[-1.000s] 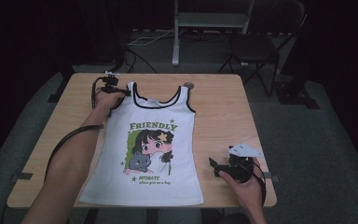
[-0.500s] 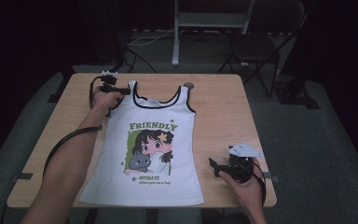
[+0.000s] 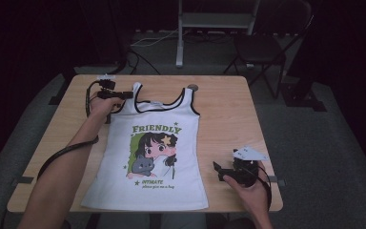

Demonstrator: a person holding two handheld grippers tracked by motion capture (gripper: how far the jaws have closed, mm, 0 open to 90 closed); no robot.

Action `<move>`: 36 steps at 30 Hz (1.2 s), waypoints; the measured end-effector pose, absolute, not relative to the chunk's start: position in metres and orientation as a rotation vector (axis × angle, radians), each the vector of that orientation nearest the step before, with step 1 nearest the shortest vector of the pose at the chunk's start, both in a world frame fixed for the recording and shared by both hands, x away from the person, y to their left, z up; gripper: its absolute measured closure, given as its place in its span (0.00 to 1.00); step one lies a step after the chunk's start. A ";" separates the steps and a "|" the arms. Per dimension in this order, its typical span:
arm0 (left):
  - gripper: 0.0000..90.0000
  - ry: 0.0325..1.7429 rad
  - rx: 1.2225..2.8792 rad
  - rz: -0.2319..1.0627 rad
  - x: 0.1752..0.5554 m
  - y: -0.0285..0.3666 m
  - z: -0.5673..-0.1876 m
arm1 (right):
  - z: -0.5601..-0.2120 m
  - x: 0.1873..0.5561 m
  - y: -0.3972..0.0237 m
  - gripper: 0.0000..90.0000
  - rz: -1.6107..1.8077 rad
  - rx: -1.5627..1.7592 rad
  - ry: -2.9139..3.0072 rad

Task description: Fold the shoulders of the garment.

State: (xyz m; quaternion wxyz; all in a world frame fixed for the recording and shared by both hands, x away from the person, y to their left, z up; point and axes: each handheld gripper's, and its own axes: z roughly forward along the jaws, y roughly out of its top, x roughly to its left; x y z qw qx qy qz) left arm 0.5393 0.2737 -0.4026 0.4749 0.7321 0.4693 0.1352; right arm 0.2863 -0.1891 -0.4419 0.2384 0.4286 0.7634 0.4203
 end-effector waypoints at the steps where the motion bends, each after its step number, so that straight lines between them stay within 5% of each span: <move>1: 0.95 1.144 1.771 0.318 0.535 0.275 -0.403 | -0.442 0.286 -0.189 0.13 1.150 1.174 2.091; 11: 0.95 1.102 1.682 0.288 0.504 0.285 -0.406 | -0.442 0.286 -0.187 0.13 1.142 1.159 2.100; 27: 0.94 0.982 1.799 0.267 0.463 0.287 -0.413 | -0.442 0.287 -0.184 0.13 1.127 1.143 2.116; 36: 0.85 0.932 1.861 0.220 0.443 0.289 -0.426 | -0.442 0.287 -0.184 0.13 1.126 1.148 2.117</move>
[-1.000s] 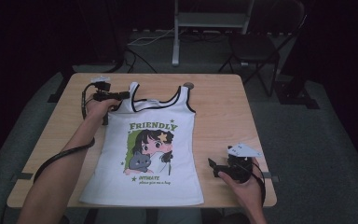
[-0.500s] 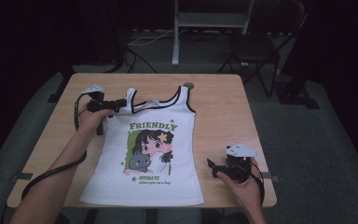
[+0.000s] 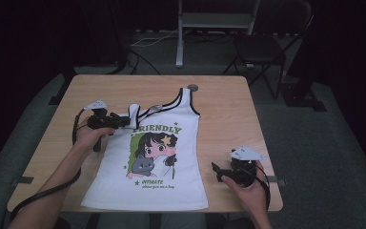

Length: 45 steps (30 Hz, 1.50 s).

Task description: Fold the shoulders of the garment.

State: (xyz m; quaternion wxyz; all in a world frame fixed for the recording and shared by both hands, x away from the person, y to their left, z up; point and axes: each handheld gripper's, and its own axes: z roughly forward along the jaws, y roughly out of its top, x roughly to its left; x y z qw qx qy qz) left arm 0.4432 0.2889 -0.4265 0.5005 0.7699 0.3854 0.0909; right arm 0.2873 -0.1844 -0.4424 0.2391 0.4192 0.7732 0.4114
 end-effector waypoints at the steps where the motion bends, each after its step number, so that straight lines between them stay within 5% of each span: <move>1: 0.84 0.898 1.872 0.200 0.438 0.288 -0.428 | -0.442 0.287 -0.184 0.13 1.124 1.148 2.118; 11: 0.78 0.773 2.011 0.141 0.413 0.291 -0.431 | -0.442 0.287 -0.184 0.12 1.120 1.147 2.118; 22: 0.71 0.817 1.921 0.183 0.432 0.289 -0.400 | -0.443 0.288 -0.184 0.12 1.117 1.150 2.117; 28: 0.67 0.780 2.188 0.247 0.445 0.241 -0.413 | -0.443 0.288 -0.183 0.13 1.113 1.140 2.120; 45: 0.66 0.680 2.321 0.315 0.412 0.246 -0.425 | -0.443 0.287 -0.183 0.13 1.111 1.142 2.120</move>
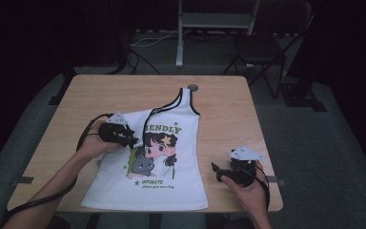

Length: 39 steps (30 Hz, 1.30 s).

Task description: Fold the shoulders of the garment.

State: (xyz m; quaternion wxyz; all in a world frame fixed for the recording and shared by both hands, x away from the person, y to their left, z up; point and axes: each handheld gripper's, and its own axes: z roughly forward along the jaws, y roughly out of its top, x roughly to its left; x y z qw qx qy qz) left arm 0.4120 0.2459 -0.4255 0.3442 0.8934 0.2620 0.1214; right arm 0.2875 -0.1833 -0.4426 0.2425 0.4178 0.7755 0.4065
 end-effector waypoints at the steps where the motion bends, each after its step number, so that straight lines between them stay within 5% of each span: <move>1: 0.65 0.680 2.321 0.315 0.412 0.246 -0.425 | -0.443 0.287 -0.183 0.13 1.112 1.143 2.120; 9: 0.62 0.704 2.266 0.320 0.411 0.248 -0.420 | -0.443 0.288 -0.183 0.12 1.113 1.142 2.119; 18: 0.46 0.764 2.219 0.331 0.407 0.236 -0.424 | -0.442 0.287 -0.184 0.12 1.117 1.147 2.116; 39: 0.46 0.714 2.260 0.383 0.389 0.235 -0.430 | -0.443 0.287 -0.183 0.12 1.108 1.140 2.121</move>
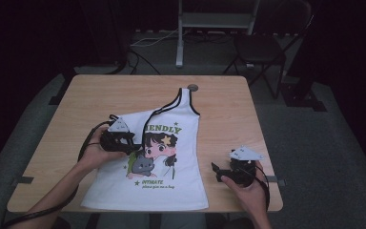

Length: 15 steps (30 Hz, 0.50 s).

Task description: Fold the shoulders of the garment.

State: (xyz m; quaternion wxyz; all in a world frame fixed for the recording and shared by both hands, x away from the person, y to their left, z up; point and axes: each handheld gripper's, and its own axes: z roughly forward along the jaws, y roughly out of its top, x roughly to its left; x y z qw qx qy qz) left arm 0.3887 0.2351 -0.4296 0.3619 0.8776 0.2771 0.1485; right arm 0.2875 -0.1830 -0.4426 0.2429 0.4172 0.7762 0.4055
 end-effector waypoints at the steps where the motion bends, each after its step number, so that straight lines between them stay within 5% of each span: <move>1: 0.46 0.713 2.262 0.382 0.388 0.235 -0.430 | -0.443 0.287 -0.183 0.13 1.108 1.140 2.122; 15: 0.46 0.712 2.267 0.382 0.385 0.234 -0.431 | -0.443 0.287 -0.183 0.13 1.107 1.139 2.124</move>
